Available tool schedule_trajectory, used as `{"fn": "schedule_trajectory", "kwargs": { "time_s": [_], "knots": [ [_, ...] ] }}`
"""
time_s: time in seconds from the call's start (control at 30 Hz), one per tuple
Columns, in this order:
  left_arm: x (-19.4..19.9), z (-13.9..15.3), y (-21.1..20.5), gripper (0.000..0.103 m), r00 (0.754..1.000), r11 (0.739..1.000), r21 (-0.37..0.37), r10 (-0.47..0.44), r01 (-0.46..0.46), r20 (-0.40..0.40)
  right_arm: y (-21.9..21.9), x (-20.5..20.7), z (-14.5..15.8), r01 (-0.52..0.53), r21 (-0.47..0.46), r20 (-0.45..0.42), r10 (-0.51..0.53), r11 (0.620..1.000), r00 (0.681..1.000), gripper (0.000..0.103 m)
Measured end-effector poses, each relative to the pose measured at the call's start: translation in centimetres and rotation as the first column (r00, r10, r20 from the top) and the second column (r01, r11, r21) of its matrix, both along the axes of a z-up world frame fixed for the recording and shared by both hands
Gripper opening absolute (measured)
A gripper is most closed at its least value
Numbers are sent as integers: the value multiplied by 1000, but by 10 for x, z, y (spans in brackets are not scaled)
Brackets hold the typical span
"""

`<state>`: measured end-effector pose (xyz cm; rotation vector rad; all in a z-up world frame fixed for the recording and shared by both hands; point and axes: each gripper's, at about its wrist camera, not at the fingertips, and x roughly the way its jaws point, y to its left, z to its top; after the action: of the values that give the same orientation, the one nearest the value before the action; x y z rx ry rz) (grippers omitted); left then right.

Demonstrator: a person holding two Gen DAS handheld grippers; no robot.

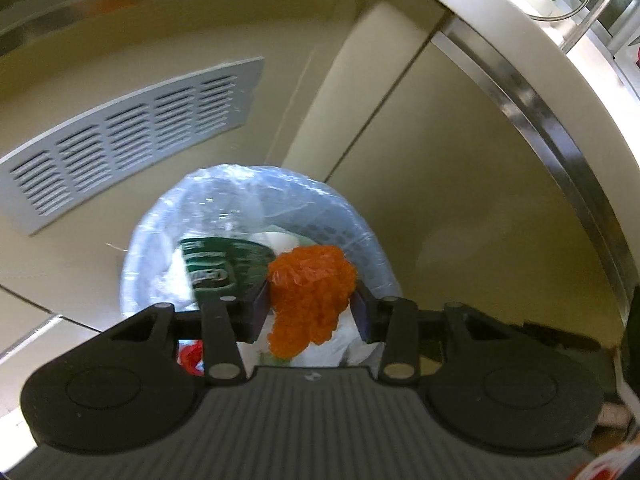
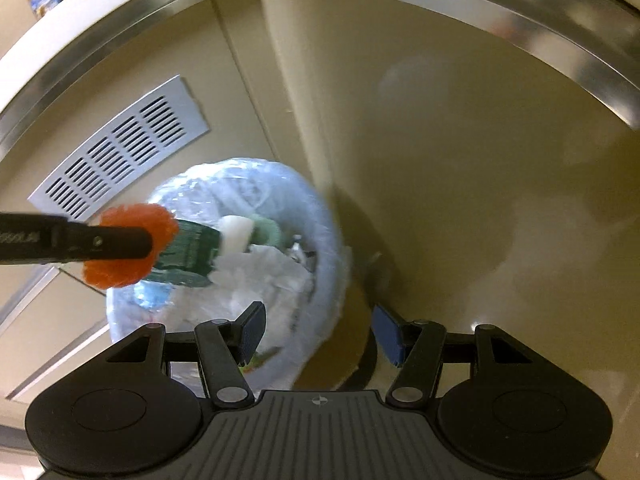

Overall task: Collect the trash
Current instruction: 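Open the right gripper to drop the bag while the left gripper releases the scrubber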

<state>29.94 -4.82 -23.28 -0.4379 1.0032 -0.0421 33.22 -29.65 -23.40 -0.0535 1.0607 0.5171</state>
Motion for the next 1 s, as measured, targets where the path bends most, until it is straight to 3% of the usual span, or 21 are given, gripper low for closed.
{"fn": "schedule_trajectory", "kwargs": {
  "time_s": [0.3, 0.53, 0.9, 1.0],
  "knots": [
    [6, 1, 0, 70, 999, 998, -55, 32, -32, 7, -18, -3, 2, 42, 11, -7, -42, 999, 999, 60],
    [-11, 15, 11, 68, 997, 999, 1, 54, -54, 51, -11, -1, 9, 17, 46, 16, -18, 999, 1000, 60],
    [-36, 16, 60, 52, 979, 972, 112, 202, -205, 41, 25, 17, 12, -126, 85, 137, 114, 988, 984, 59],
    [-39, 10, 70, 51, 973, 968, 99, 230, -232, 34, 41, 28, 10, -183, 83, 176, 167, 980, 970, 47]
  ]
}}
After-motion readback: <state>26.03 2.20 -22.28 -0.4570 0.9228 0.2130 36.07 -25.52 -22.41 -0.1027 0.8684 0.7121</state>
